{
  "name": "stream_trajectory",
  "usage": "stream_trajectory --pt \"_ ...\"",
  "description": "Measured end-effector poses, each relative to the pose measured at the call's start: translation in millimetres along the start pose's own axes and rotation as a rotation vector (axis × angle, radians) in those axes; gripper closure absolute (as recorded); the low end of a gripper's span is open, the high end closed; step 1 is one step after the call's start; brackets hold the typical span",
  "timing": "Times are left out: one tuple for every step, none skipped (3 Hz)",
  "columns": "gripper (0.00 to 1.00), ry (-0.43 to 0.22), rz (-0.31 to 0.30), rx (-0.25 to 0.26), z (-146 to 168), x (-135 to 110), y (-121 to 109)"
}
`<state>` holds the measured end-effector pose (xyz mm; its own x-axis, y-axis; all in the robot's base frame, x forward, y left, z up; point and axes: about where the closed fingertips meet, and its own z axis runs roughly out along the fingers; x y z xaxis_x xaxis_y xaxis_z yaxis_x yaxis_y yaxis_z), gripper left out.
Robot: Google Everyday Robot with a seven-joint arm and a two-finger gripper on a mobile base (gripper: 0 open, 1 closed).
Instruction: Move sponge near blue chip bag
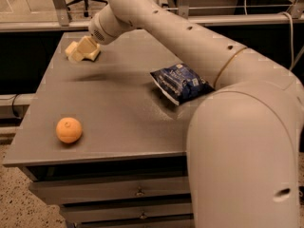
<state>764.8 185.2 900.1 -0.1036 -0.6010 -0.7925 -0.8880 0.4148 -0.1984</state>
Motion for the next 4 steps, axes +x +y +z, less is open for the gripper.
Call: stream_trajectory --pt "0.0 0.01 0.035 -0.003 27 8 -9" --pt "0.0 0.026 0.072 -0.008 48 16 -17" --pt "0.09 0.046 0.117 -0.01 64 26 -25" --pt "0.32 0.049 0.135 -0.007 67 30 -29"
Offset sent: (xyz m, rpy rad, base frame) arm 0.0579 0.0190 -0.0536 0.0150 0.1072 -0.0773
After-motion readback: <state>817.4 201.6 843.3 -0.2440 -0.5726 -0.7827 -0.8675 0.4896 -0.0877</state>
